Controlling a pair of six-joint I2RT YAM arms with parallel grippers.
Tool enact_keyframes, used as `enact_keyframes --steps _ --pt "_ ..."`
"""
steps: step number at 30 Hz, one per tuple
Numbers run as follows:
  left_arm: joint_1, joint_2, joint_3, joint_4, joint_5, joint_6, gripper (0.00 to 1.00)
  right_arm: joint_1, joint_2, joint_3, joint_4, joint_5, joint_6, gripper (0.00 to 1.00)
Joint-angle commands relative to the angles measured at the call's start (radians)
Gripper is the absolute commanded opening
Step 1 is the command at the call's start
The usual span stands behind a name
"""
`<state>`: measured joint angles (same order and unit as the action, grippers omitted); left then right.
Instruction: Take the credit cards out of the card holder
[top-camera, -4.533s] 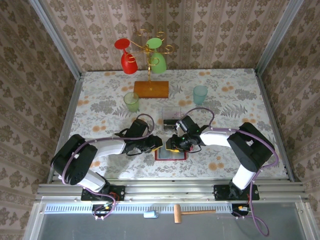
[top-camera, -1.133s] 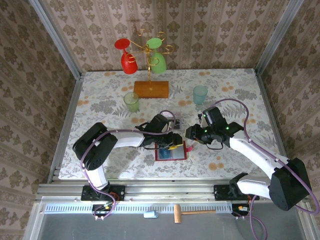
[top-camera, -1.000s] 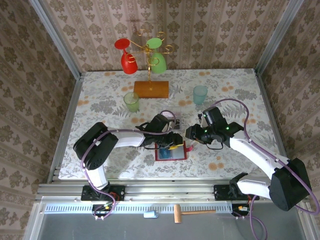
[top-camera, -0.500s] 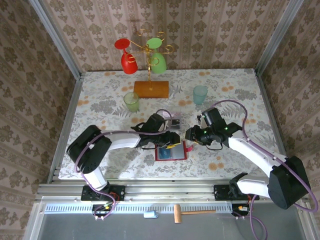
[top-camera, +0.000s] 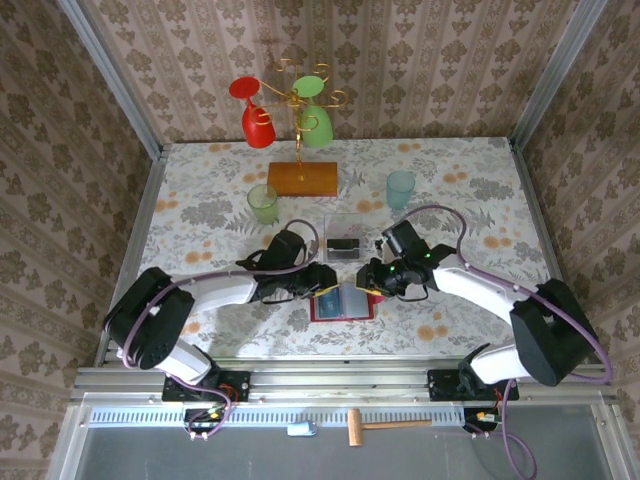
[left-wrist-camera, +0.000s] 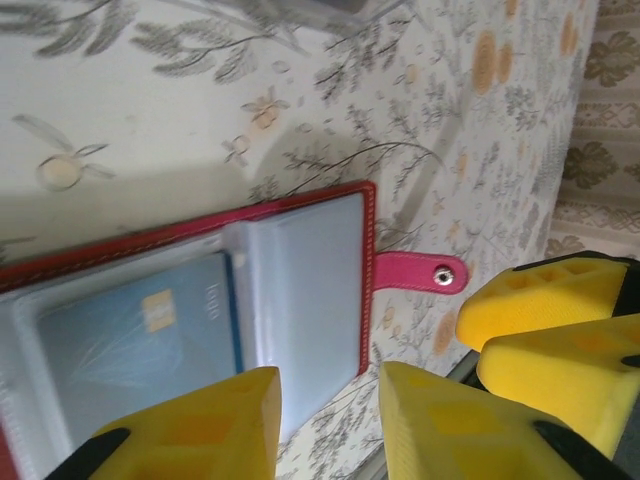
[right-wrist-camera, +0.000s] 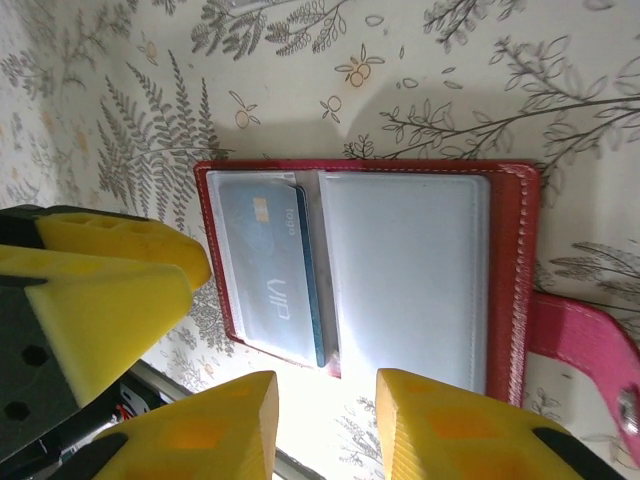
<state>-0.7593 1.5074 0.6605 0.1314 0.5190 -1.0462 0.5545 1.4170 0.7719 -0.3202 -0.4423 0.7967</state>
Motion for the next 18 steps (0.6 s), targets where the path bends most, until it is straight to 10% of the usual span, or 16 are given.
enact_keyframes --steps 1,18 --pt "0.007 -0.035 -0.029 -0.029 -0.016 0.019 0.28 0.025 0.052 0.037 0.048 -0.03 0.02 0.3" --pt "0.007 -0.055 -0.113 -0.013 -0.043 0.009 0.21 0.107 0.24 0.088 0.147 -0.091 0.043 0.21"
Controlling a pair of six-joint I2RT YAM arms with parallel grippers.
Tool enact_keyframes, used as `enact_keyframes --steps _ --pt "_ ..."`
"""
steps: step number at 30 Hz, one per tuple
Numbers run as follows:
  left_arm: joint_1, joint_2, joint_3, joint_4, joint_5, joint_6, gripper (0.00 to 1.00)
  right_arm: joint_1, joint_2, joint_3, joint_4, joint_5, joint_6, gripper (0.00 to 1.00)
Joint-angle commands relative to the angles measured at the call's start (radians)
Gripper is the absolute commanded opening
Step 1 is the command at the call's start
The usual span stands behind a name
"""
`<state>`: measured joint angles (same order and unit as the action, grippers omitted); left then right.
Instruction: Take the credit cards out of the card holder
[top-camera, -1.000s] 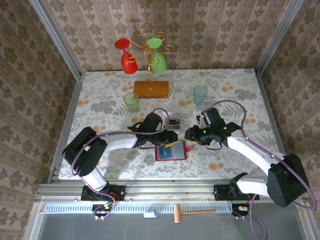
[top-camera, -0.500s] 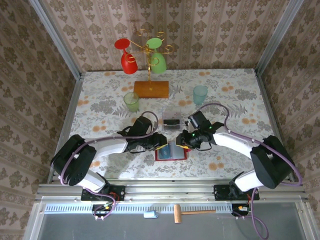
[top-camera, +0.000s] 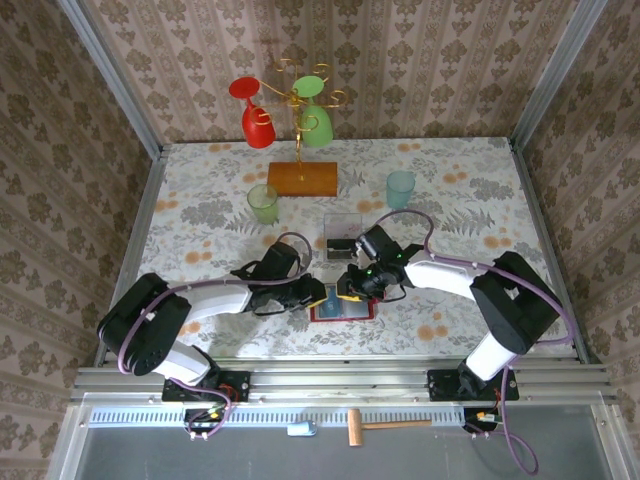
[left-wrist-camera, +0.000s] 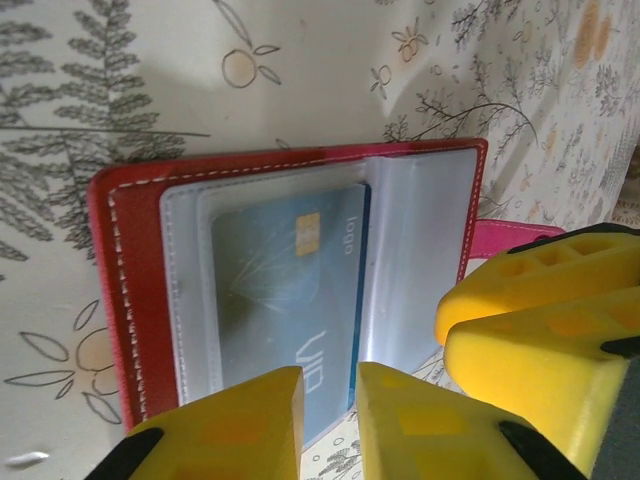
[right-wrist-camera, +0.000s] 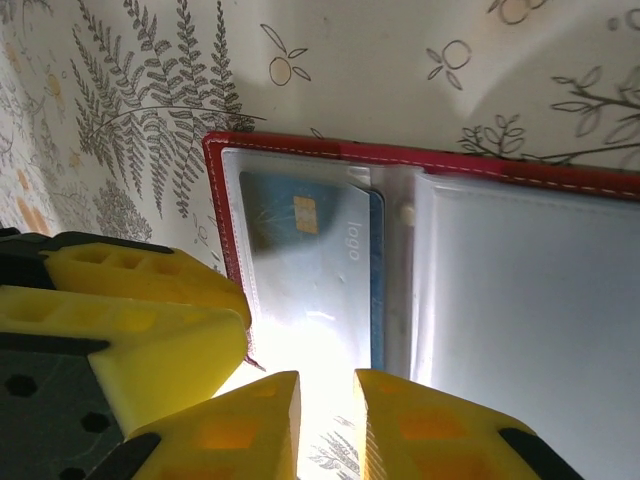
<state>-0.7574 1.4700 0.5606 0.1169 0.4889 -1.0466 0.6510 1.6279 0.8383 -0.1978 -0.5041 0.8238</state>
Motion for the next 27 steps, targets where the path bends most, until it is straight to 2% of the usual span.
enact_keyframes --steps 1,14,27 --pt "0.005 -0.017 -0.013 0.002 -0.014 0.01 0.21 0.011 0.034 0.021 0.027 -0.03 0.016 0.21" --pt "0.006 -0.001 -0.011 0.005 -0.013 0.011 0.2 0.012 0.069 0.038 -0.125 0.127 -0.078 0.21" --pt "-0.002 0.005 -0.006 0.02 -0.007 0.004 0.19 0.012 -0.001 0.031 -0.079 0.091 -0.035 0.22"
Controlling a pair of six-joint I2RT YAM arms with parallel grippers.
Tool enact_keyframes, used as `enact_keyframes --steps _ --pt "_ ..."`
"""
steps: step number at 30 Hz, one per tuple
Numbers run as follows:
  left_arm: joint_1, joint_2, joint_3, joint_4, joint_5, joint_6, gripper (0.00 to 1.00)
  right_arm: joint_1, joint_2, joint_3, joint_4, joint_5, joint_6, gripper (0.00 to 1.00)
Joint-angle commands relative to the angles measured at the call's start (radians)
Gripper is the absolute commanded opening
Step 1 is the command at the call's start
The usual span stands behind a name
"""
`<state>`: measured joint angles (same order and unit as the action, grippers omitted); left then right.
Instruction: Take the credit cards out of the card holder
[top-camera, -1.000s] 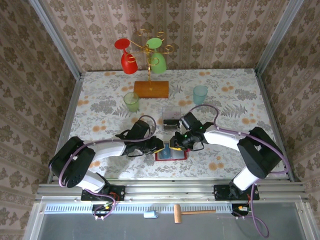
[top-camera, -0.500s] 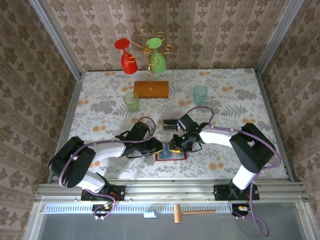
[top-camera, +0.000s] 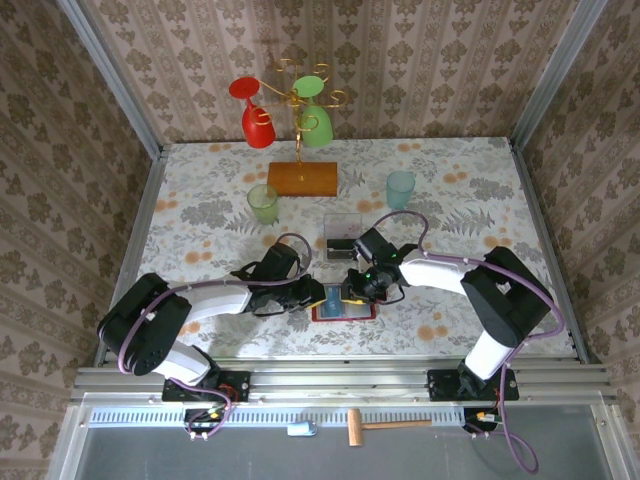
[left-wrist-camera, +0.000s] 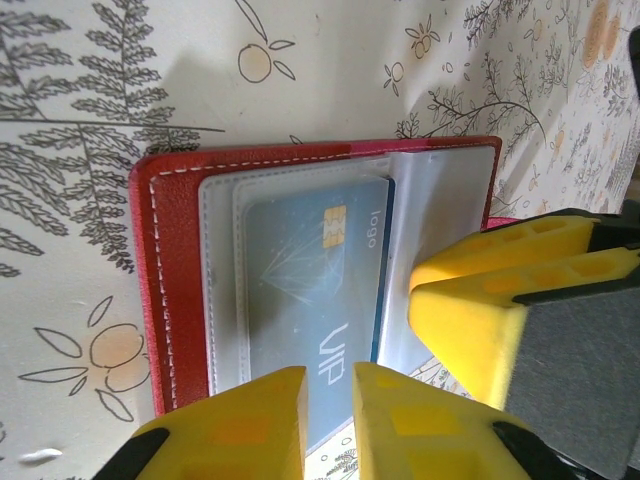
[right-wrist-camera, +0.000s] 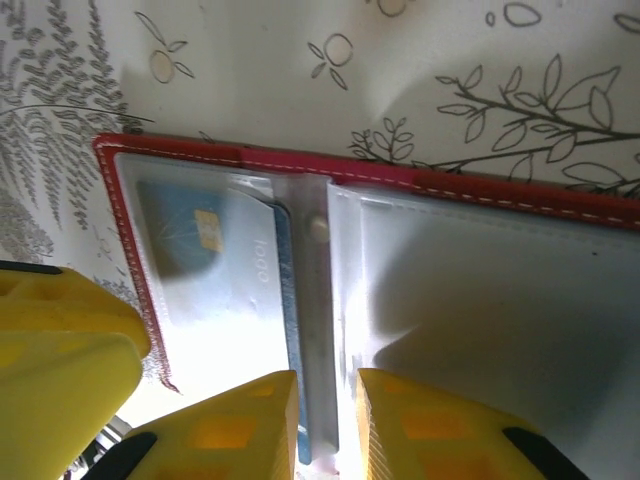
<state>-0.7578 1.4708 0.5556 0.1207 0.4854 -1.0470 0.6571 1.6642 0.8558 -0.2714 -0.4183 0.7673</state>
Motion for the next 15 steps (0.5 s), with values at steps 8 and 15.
enact_keyframes --steps 8,15 --pt "-0.017 0.031 0.004 0.038 -0.005 -0.004 0.16 0.006 -0.017 0.013 0.061 -0.071 0.047 0.23" --pt "-0.017 0.04 0.0 0.03 -0.01 0.003 0.16 0.005 0.019 0.005 0.103 -0.107 0.055 0.24"
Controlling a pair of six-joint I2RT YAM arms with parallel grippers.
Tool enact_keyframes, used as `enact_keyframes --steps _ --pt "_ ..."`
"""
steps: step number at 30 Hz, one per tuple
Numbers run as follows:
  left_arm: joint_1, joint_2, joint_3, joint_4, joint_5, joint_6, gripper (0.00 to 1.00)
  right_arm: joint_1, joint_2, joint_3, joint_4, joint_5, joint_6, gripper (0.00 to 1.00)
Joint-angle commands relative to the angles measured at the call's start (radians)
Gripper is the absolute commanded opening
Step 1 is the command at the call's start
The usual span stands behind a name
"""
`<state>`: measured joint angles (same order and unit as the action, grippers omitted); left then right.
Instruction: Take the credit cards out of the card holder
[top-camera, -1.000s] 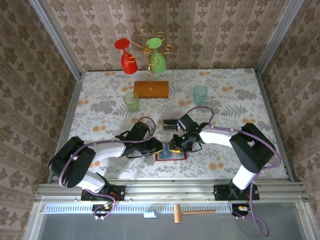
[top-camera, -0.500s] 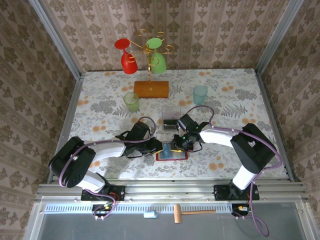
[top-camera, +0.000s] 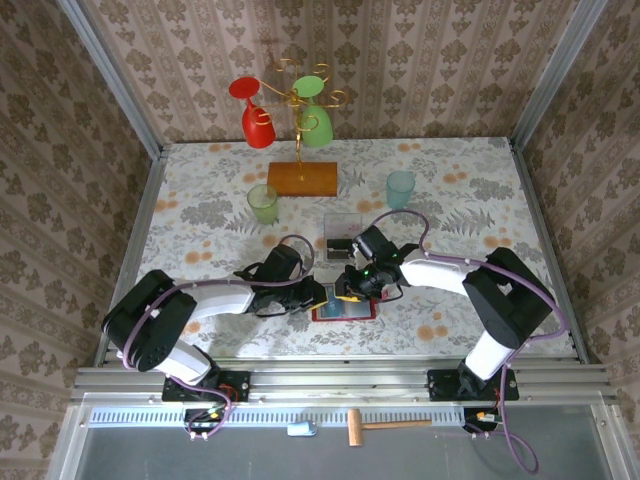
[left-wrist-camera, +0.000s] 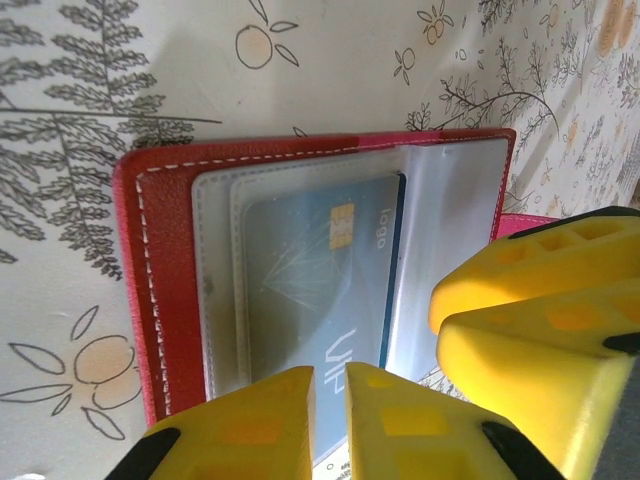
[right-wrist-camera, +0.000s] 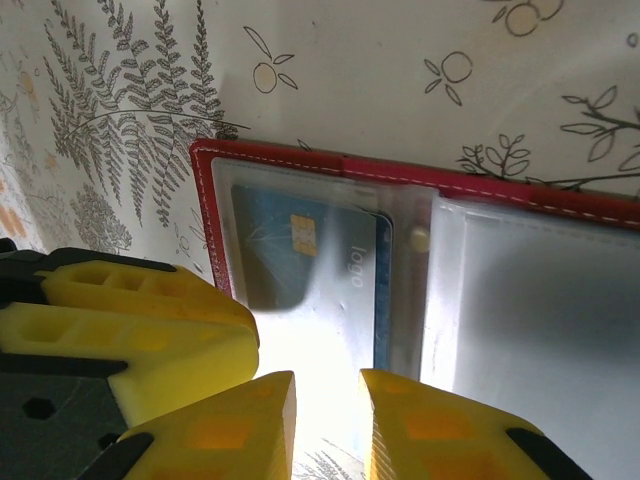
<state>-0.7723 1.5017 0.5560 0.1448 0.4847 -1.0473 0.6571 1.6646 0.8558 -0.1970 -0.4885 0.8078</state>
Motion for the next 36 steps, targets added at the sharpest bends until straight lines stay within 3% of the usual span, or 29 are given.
enact_keyframes --steps 1,13,36 --pt "-0.001 0.007 0.0 -0.002 -0.012 0.006 0.16 0.006 0.023 0.006 0.029 -0.039 0.014 0.23" --pt "0.0 0.002 -0.002 -0.016 -0.015 0.013 0.16 0.005 0.056 -0.003 0.041 -0.051 0.014 0.24" --pt "0.004 -0.01 -0.005 -0.041 -0.02 0.02 0.16 0.006 0.024 0.032 -0.09 0.062 -0.044 0.26"
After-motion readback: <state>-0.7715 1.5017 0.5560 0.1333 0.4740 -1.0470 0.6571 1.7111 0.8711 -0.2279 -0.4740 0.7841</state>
